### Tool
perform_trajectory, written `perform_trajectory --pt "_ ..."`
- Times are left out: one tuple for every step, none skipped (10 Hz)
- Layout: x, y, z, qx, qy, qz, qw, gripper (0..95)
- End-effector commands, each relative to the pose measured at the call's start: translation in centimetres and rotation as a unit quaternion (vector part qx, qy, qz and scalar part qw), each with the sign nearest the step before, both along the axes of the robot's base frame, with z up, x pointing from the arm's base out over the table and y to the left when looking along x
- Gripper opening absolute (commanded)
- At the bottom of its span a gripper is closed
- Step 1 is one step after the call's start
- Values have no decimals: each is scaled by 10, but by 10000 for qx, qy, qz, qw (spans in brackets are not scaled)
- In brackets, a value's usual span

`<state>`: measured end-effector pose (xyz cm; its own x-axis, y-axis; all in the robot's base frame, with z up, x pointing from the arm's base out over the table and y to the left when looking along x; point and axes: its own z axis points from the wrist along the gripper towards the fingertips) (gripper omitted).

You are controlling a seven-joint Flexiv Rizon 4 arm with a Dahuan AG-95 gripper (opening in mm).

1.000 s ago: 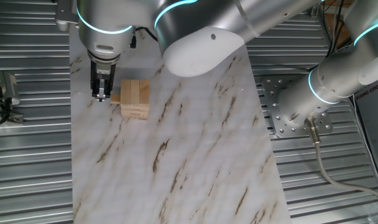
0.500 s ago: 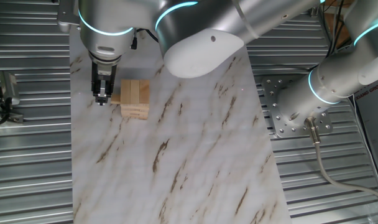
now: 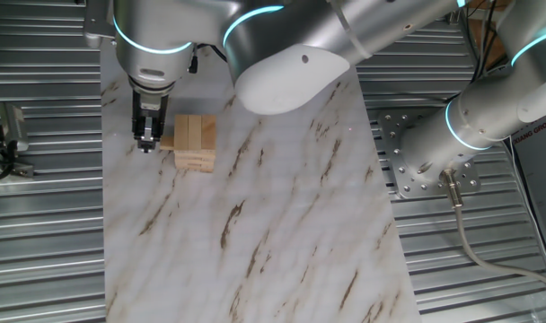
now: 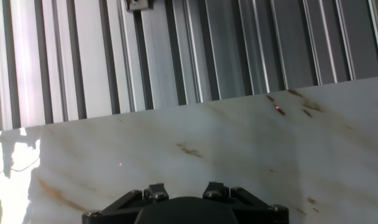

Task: Play Jenga

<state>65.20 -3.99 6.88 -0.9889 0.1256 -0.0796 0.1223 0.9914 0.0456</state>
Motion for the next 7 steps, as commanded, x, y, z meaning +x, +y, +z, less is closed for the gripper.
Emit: perform_trajectory --pt "0 0 0 10 6 -7 10000 380" --pt "-1 0 0 27 10 -34 10000 380" --pt "-1 0 0 29 24 -63 10000 380" --pt "-1 0 0 41 39 -120 9999 380" --pt "-1 0 -1 37 63 -172 9998 380" --pt "-1 0 -1 20 67 -195 9998 380" --pt "-1 0 -3 -2 80 -194 9998 380"
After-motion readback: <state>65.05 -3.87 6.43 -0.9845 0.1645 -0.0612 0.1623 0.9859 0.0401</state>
